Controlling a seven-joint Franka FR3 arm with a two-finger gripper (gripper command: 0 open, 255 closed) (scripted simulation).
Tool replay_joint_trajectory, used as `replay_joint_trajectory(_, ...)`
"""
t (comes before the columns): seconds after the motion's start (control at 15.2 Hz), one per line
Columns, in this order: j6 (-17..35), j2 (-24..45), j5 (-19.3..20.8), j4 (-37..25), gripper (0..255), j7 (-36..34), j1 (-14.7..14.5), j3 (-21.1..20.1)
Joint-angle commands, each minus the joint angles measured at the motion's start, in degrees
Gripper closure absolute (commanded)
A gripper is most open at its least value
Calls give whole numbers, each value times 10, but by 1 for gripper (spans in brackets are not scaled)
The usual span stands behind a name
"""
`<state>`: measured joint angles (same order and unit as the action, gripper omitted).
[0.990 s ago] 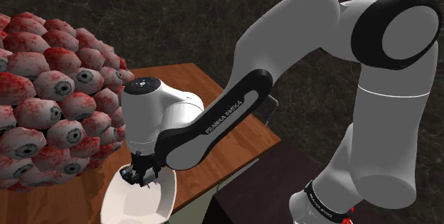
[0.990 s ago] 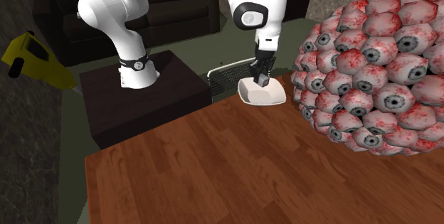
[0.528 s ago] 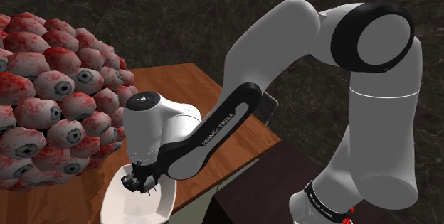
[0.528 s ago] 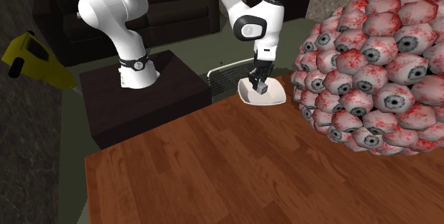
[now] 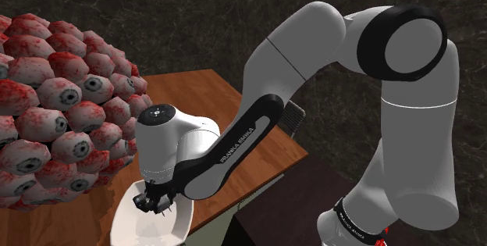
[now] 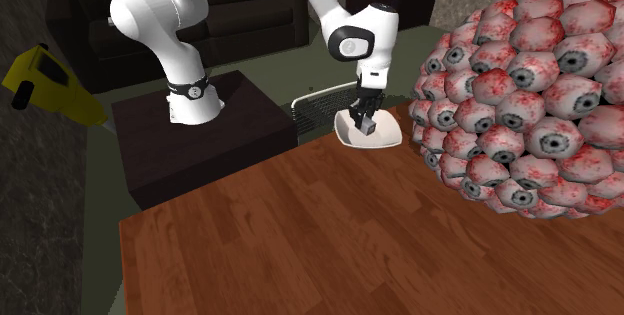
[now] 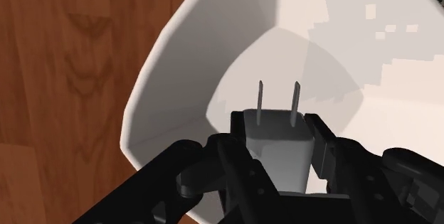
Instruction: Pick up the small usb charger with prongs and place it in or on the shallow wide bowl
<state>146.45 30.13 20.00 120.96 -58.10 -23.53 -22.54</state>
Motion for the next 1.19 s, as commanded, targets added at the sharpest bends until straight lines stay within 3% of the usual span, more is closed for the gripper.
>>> replay_joint_trajectory(0.0, 0, 0, 0, 0, 0, 0, 0, 0)
replay_joint_trajectory(0.33, 0, 0, 0, 0, 0, 0, 0, 0)
replay_joint_trajectory(0.59, -52, -60, -40, 5, 0, 27, 24, -31)
replay_joint_trajectory(1.12, -52, -60, -40, 5, 0, 27, 24, -31)
